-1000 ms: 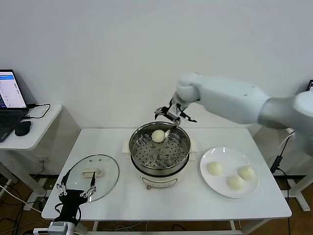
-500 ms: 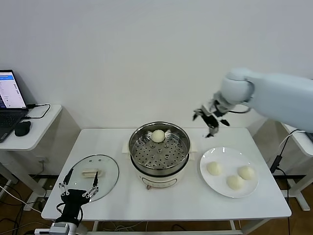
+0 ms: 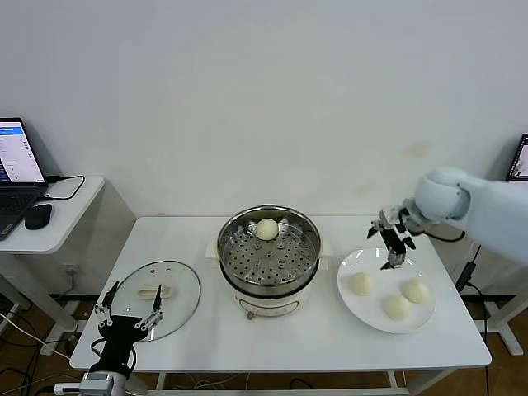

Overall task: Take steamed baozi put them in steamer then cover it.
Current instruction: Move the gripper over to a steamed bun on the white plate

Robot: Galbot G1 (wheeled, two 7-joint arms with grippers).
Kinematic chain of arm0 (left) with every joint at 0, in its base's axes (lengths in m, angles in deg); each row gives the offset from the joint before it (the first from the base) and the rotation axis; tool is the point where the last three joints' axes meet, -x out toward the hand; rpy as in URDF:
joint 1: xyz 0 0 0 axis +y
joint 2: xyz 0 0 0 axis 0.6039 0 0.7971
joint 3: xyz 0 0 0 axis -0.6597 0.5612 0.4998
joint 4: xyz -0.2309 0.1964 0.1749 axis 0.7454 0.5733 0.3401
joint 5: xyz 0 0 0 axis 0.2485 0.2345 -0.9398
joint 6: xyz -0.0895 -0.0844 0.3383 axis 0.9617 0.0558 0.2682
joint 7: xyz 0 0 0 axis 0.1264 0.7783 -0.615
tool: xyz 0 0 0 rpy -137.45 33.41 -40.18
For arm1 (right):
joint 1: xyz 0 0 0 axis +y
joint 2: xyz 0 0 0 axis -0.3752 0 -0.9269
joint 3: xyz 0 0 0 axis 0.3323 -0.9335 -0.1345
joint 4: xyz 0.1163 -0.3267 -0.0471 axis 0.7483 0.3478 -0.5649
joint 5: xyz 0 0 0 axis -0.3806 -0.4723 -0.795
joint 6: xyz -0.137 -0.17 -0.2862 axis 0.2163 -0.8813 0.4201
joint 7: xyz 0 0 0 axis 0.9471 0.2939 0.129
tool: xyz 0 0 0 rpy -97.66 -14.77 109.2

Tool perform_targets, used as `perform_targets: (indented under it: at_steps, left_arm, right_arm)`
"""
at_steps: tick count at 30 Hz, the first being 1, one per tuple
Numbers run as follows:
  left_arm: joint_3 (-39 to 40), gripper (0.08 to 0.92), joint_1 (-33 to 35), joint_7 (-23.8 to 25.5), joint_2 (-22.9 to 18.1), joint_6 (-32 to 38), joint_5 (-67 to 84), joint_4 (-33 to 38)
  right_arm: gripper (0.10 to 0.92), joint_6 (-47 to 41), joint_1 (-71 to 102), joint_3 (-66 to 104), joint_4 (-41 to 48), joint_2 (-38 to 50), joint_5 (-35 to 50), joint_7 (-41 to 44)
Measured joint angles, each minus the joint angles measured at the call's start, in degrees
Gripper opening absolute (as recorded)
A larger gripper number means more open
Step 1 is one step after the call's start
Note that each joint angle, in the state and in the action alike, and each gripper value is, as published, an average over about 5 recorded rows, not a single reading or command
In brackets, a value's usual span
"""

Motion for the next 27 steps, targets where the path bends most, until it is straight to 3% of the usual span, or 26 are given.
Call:
perform_targets:
  at_steps: [27]
  left_arm:
    - [-0.2,0.823,-0.6,-0.1,-0.8,0.5,-0.1,-2.1]
  right_arm:
    - [0.794,-0.6,20.2,14.6,11.9,-8.2,-10.4,-2.4]
